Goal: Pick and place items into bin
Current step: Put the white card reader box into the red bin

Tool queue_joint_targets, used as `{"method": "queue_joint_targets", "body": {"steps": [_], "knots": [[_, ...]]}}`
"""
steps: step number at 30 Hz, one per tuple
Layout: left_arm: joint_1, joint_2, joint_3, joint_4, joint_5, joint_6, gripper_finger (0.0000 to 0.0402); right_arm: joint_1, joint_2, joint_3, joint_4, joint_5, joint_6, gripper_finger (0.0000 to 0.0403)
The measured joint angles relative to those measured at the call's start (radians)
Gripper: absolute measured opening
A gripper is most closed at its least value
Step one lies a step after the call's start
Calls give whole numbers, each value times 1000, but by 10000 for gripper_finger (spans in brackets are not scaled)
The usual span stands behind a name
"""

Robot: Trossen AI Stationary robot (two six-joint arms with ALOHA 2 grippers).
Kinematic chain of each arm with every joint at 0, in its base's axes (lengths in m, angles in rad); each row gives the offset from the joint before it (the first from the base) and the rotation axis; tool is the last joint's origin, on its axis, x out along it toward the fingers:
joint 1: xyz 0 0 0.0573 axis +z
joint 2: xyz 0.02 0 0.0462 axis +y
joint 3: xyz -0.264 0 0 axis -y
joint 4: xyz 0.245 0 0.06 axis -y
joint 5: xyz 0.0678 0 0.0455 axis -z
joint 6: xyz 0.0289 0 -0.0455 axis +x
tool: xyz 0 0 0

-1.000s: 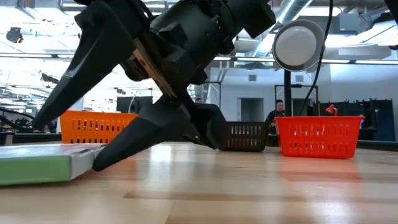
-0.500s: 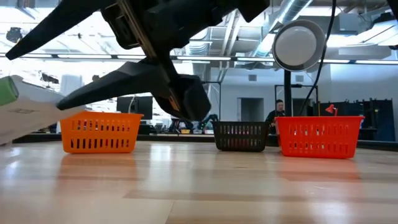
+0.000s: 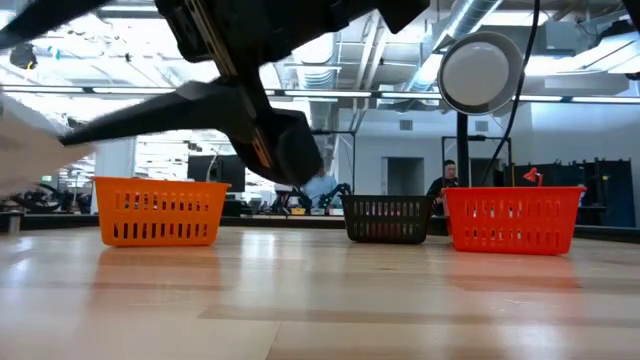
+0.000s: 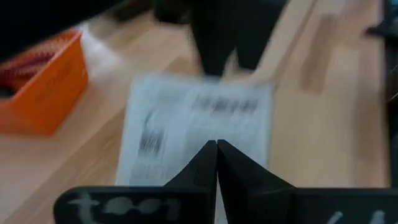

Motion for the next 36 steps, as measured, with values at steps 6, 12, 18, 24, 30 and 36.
{"method": "queue_joint_targets", "body": {"steps": [6,12,18,24,30,36], "knots": [[1,-2,82,1,-60,164,0,-7,0,0,31,-1,-2,172],[13,-2,97,-18,-5,192,0,-12,0,0,18,-15,-2,164],[-17,-2,97,-106,142,52,0,26,0,-1,-42,-83,28,160],[-59,-4,46,-109,218,-64,0,62,14,-3,-218,-22,90,170],[-65,-9,-49,-6,255,-113,0,41,13,-7,-171,3,94,188],[-84,-8,-64,-3,220,-176,0,27,13,-8,-157,0,157,207]]}}
